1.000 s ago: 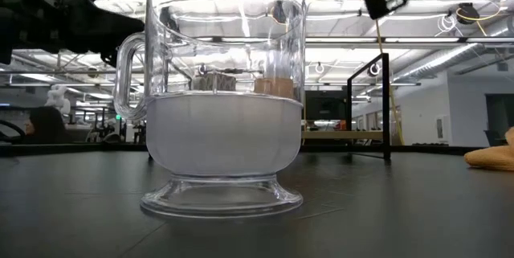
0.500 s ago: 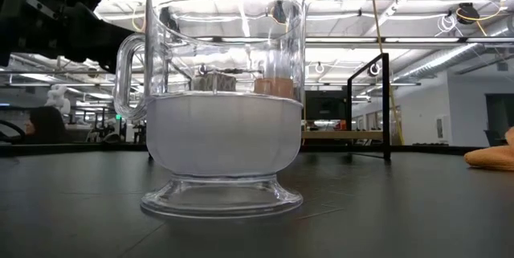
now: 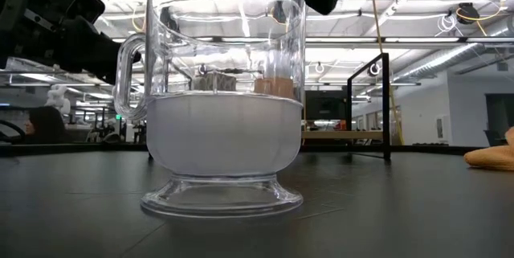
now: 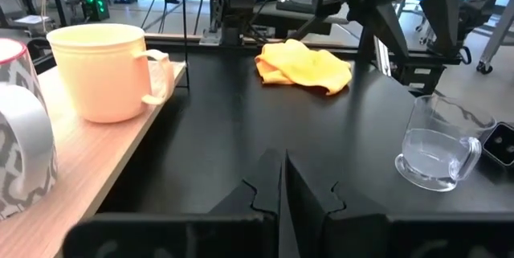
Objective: Stack small to large cups/mugs on shelf
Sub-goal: Put the transparent mug on the shelf
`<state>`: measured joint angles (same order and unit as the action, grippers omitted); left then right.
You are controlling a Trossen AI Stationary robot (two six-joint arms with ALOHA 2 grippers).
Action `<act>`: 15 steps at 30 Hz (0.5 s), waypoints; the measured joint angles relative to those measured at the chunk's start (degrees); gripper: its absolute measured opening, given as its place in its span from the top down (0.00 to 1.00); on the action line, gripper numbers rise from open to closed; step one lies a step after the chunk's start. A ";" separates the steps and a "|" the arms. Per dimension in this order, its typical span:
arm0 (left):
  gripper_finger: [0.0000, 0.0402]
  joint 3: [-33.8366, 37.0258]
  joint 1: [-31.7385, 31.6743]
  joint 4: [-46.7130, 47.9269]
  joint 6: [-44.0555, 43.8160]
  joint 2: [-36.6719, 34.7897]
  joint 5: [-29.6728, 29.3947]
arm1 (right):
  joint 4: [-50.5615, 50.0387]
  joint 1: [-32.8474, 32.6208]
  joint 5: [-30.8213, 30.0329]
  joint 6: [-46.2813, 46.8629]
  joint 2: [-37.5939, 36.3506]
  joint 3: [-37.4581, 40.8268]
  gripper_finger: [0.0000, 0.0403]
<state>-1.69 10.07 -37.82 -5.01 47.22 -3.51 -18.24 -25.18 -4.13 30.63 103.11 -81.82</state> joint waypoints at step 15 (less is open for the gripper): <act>0.94 0.00 0.00 0.59 0.42 0.01 -0.02 | 1.23 0.42 2.96 6.40 4.02 0.02 0.50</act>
<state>-1.69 10.07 -37.23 -4.59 47.23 -3.53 -17.01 -24.75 -1.17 37.03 107.13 -81.80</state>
